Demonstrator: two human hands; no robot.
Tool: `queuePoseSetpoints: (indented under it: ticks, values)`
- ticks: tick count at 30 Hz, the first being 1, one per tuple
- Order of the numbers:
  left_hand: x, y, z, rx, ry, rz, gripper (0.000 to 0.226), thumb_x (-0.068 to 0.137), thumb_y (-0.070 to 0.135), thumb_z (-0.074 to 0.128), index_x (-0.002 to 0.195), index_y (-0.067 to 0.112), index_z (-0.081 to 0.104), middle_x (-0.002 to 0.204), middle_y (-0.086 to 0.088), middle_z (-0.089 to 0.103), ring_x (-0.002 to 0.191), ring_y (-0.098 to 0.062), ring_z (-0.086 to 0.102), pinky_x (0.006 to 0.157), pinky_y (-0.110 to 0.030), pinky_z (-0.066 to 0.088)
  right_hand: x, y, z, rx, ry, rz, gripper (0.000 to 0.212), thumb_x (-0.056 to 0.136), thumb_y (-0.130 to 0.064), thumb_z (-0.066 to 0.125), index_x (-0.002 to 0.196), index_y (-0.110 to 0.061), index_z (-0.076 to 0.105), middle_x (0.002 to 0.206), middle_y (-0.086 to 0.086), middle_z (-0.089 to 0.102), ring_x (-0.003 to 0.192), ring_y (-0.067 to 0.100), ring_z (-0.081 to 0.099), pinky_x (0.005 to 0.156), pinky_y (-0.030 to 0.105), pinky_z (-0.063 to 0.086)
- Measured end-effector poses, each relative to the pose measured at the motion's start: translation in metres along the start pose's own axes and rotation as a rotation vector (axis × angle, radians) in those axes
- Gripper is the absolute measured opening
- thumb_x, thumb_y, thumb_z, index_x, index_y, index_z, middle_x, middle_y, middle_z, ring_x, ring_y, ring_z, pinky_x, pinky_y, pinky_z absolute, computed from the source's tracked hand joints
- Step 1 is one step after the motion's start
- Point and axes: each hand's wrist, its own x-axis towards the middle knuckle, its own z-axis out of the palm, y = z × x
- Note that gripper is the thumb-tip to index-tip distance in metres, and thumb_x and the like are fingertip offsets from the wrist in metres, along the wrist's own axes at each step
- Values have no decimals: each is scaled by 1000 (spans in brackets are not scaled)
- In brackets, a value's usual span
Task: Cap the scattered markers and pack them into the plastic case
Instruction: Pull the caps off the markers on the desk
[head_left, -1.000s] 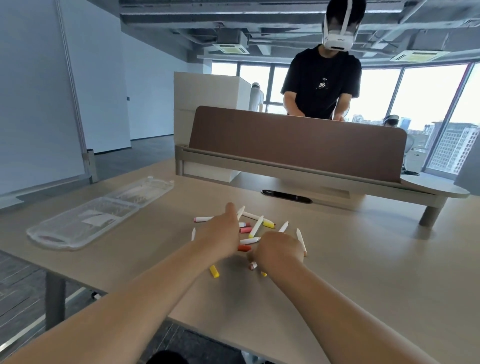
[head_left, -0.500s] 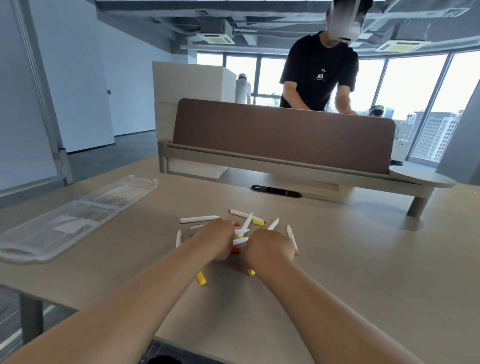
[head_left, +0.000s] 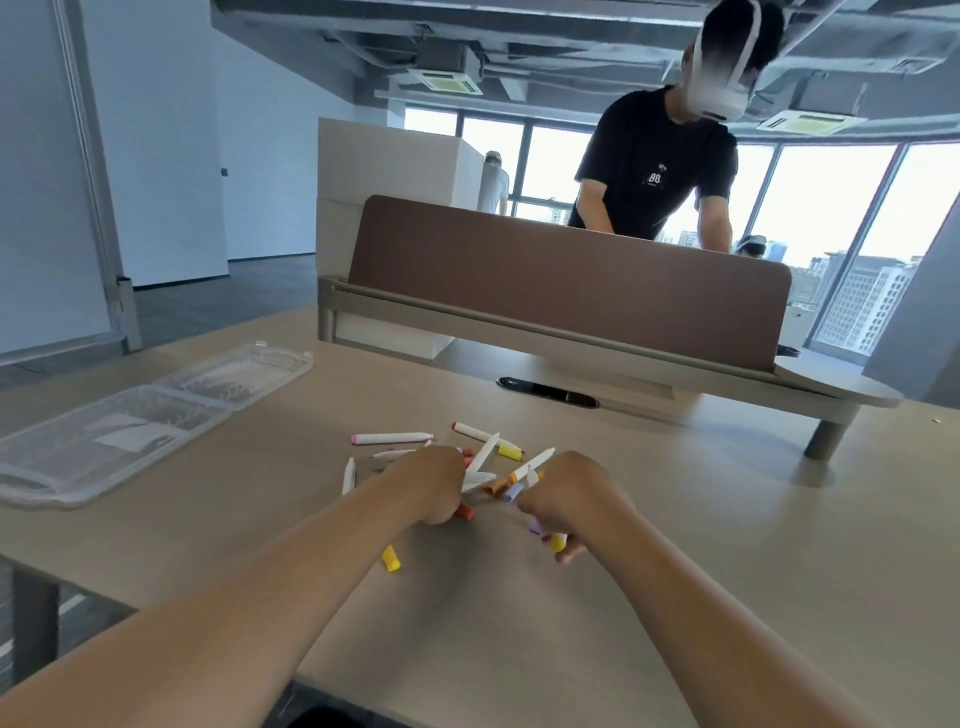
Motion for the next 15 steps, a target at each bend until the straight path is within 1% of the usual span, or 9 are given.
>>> queuePoseSetpoints:
  ticks: [2, 4, 6, 7, 9, 11, 13, 14, 15]
  values:
    - [-4, 0, -4, -82, 16, -8, 58, 95, 12, 57, 149, 9, 35, 129, -13, 60, 115, -28, 59, 93, -31, 45, -1, 5, -13, 57, -25, 3, 18, 87, -16, 60, 71, -8, 61, 56, 4, 68, 60, 26, 71, 72, 30, 57]
    - [-6, -1, -9, -133, 24, -23, 59, 96, 7, 53, 151, 12, 32, 129, -13, 59, 114, -28, 59, 89, -31, 46, 2, 13, -21, 87, 22, -17, 18, 81, -10, 62, 64, -7, 62, 59, 9, 68, 71, 29, 75, 78, 36, 58]
    - [-4, 2, -13, -169, 60, -33, 50, 96, 5, 49, 145, 9, 41, 127, -13, 60, 112, -28, 59, 79, -29, 42, 11, 26, -25, 186, 46, -10, 22, 80, -8, 64, 58, -4, 62, 60, 14, 66, 69, 32, 75, 73, 36, 58]
    - [-2, 3, -13, -193, 80, -34, 41, 97, 5, 48, 137, 6, 49, 122, -13, 61, 108, -28, 60, 74, -28, 39, 14, 31, -25, 216, 49, -3, 21, 80, -8, 65, 60, -3, 63, 62, 16, 67, 66, 31, 74, 67, 34, 56]
    - [3, 5, -12, -283, 119, -49, 28, 97, 6, 46, 122, 2, 58, 103, -12, 61, 90, -25, 57, 64, -25, 35, 23, 43, -24, 290, 82, -16, 12, 83, -9, 67, 73, -2, 65, 71, 17, 69, 60, 28, 70, 62, 32, 54]
    - [8, 6, -9, -362, 155, -55, 23, 96, 7, 45, 113, 1, 60, 83, -9, 55, 72, -21, 50, 52, -26, 30, 34, 53, -22, 356, 108, -43, 8, 85, -7, 64, 78, -5, 62, 78, 16, 69, 61, 25, 67, 63, 32, 59]
    - [14, 11, -7, -435, 163, -60, 20, 95, 8, 44, 105, 2, 60, 70, -6, 48, 61, -17, 44, 48, -25, 26, 45, 60, -20, 373, 124, -46, 6, 83, -2, 64, 81, -7, 62, 88, 19, 71, 71, 29, 70, 71, 41, 62]
    - [17, 14, -8, -464, 155, -67, 18, 96, 8, 43, 104, 4, 59, 69, -6, 47, 58, -16, 42, 48, -25, 27, 52, 64, -19, 354, 139, -43, 11, 79, 1, 68, 87, -6, 63, 94, 18, 70, 78, 32, 71, 74, 47, 61]
    - [19, 17, -8, -496, 151, -69, 17, 97, 9, 43, 105, 4, 57, 71, -6, 46, 57, -15, 41, 48, -24, 28, 59, 65, -17, 317, 159, -42, 27, 76, 4, 71, 99, -5, 63, 97, 14, 66, 85, 34, 70, 77, 49, 60]
